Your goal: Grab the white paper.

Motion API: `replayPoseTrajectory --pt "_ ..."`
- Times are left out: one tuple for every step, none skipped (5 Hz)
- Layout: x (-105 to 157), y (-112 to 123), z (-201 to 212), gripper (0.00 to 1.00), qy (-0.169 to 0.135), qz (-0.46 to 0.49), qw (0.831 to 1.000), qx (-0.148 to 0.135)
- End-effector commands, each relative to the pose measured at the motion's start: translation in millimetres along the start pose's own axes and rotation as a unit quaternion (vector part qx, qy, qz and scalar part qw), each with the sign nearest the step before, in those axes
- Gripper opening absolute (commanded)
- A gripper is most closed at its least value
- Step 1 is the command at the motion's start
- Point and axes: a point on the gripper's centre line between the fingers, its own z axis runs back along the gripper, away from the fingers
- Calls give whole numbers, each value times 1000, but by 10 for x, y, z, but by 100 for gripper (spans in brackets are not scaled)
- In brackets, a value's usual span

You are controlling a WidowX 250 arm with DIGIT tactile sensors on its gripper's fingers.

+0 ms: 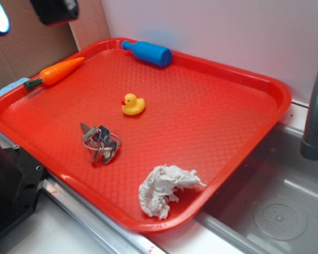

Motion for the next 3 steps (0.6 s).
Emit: replayPoseTrajectory --pt "-165 -414 -431 100 -8 39 999 -17" --pt "-304 -538 -737 100 5 5 1000 -9" --pt "-383 -605 -1017 100 13 -16 1000 6"
